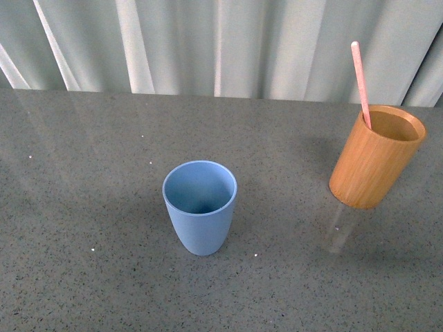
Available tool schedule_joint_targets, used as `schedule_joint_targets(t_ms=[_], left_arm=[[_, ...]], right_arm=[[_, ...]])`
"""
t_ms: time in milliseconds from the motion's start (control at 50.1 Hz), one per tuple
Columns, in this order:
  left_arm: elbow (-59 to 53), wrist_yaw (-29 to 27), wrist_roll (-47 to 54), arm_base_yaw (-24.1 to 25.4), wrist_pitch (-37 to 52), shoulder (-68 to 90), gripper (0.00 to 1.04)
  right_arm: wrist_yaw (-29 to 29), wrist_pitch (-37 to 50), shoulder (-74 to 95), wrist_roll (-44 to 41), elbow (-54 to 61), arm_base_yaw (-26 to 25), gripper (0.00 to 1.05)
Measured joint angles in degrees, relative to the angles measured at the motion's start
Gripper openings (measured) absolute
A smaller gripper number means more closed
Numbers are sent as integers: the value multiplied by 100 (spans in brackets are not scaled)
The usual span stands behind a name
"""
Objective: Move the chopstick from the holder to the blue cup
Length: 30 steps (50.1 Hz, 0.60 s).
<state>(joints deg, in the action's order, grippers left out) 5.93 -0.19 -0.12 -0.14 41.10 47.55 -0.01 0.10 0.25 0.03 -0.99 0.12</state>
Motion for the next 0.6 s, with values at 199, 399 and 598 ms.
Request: schedule_joint_targets(t_ms=[199, 399, 598], left_arm=[[-240, 13, 2, 0, -476, -726, 4], [-483, 11, 0, 2, -669, -1222, 4], [-485, 17, 0, 2, -1237, -1867, 4]], right_arm=[[2, 0, 0, 0, 0, 0, 95], [4, 0, 0, 2, 0, 0, 95], [2, 0, 0, 0, 0, 0, 95]])
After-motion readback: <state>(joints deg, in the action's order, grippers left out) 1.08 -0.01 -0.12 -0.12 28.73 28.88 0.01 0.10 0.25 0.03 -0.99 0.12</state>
